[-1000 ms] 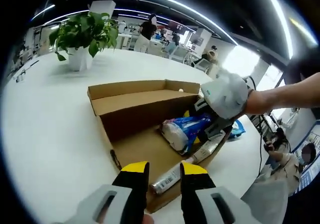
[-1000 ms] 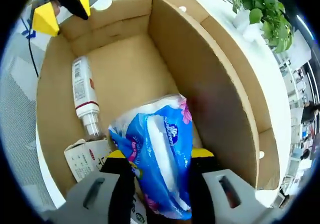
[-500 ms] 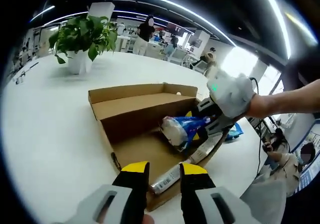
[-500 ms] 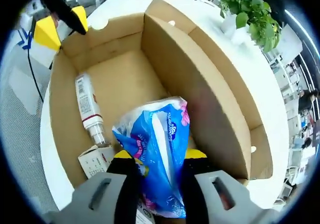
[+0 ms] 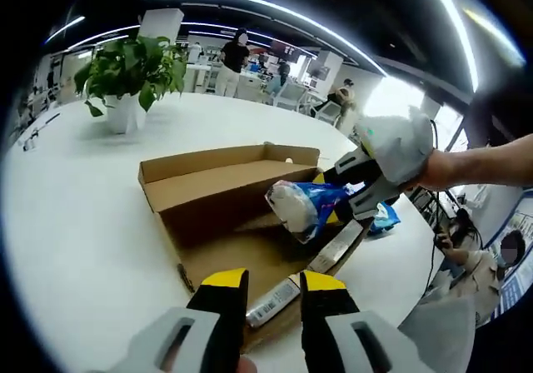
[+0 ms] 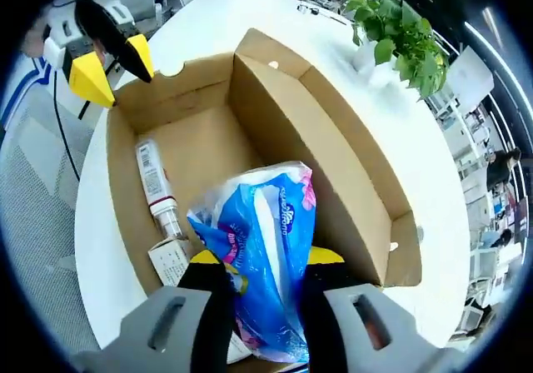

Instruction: Operate the shoe box by opening the lid, removing the specified soft item, and placing it in the target area until the item is outside and the box remains undamaged.

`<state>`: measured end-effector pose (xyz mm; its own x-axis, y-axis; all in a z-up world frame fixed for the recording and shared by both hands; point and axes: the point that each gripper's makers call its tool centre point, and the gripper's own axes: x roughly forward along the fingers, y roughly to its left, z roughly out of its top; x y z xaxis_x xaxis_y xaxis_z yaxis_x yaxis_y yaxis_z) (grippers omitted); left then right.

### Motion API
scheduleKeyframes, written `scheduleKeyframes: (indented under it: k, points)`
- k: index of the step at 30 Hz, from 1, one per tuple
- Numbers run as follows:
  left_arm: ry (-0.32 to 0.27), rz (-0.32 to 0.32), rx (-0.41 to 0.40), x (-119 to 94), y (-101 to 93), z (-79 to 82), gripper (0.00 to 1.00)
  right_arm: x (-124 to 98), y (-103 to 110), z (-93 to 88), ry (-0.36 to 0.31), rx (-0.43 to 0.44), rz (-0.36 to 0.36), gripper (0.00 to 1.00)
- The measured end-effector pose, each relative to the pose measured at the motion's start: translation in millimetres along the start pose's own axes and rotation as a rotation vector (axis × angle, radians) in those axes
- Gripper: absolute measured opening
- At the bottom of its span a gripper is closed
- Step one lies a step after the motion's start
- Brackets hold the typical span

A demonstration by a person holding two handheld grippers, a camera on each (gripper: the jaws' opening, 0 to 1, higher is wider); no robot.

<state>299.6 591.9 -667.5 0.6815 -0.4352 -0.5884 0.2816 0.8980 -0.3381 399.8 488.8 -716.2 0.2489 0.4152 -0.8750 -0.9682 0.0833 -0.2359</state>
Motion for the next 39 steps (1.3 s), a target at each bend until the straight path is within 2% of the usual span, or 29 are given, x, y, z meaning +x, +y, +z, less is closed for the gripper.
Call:
scheduleKeyframes:
  k: [15,22,31,39]
  points:
    - [0.004,-0.022,0.022,-3.6,-22.8,-7.0,0.25,-41.8,-4.8,3.2,-0.042,-0.032,-0.072,0.26]
    - [0.004,-0.029,0.036,-2.6,-31.5,-7.3,0.25,-62.1,-9.4,-3.7,-0.043,-0.055,-0.115,0.26]
    - [0.008,-0.052,0.061,3.0,-51.8,-2.6,0.25,-90.0,-21.1,-27.4,-0.037,-0.033,-0.164,0.26]
    - [0.013,-0.060,0.085,8.0,-65.4,1.7,0.25,-105.4,-24.2,-58.7,-0.024,0.003,-0.188,0.26]
